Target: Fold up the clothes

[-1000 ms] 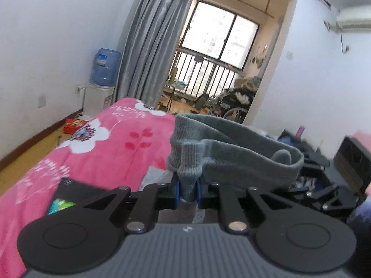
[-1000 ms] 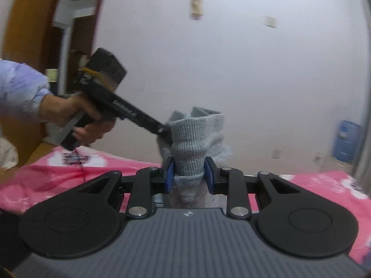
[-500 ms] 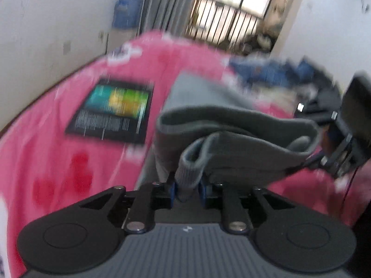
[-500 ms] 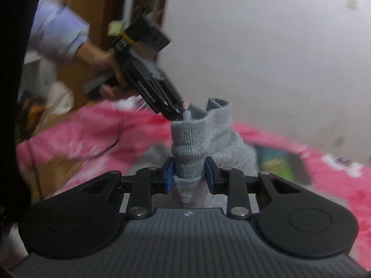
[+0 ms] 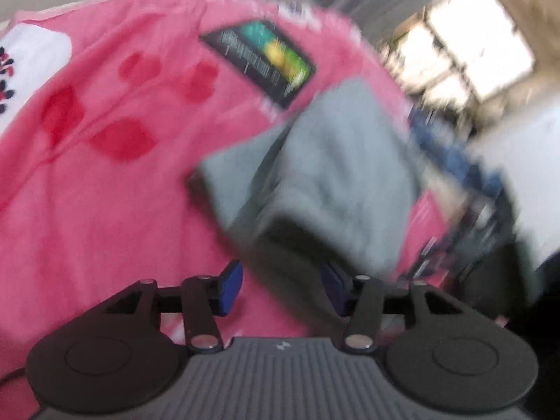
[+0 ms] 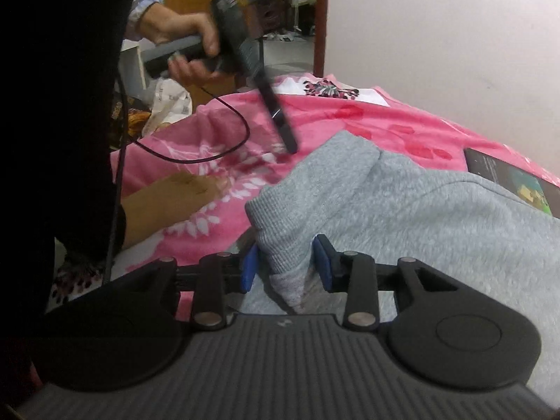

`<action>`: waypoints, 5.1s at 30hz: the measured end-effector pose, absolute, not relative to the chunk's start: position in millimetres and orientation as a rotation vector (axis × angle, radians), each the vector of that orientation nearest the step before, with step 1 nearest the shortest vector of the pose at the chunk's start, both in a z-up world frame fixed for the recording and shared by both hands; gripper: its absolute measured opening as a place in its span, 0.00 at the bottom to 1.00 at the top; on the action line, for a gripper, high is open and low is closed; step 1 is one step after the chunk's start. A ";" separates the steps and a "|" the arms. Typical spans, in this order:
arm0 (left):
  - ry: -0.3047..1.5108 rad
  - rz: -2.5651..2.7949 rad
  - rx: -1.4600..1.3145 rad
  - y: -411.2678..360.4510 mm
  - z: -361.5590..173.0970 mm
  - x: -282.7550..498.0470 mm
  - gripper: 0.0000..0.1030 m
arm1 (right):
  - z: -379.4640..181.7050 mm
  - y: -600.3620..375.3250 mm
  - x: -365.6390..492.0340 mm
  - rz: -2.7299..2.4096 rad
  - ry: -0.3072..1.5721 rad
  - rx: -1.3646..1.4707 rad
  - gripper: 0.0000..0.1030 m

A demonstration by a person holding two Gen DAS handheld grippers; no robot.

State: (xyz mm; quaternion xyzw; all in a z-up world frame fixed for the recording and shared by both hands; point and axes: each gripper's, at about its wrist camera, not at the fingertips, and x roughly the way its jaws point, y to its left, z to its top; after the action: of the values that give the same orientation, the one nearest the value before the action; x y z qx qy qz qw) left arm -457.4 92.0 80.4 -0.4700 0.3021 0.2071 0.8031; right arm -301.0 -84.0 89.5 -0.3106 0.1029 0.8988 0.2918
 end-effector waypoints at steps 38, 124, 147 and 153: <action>0.922 0.498 -0.504 100.7 127.2 -415.2 0.40 | 76.3 -87.5 -320.8 2.336 0.663 -0.756 0.47; 0.692 0.862 -0.971 37.0 95.4 -383.1 0.44 | 53.2 47.9 23.9 1.504 0.914 -0.253 0.61; 1.034 0.830 -0.382 25.1 68.3 -268.1 0.80 | 45.0 34.6 -71.8 1.486 0.656 -0.687 0.66; 1.045 0.827 -0.376 25.5 67.7 -266.7 0.81 | 30.9 29.4 -65.0 1.478 0.679 -0.659 0.66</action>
State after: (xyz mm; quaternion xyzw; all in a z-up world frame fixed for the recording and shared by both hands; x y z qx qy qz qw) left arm -266.7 25.5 67.7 -0.1732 0.4818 0.3813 0.7697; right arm -65.0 29.4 30.9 -0.2888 0.2977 0.6478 0.6390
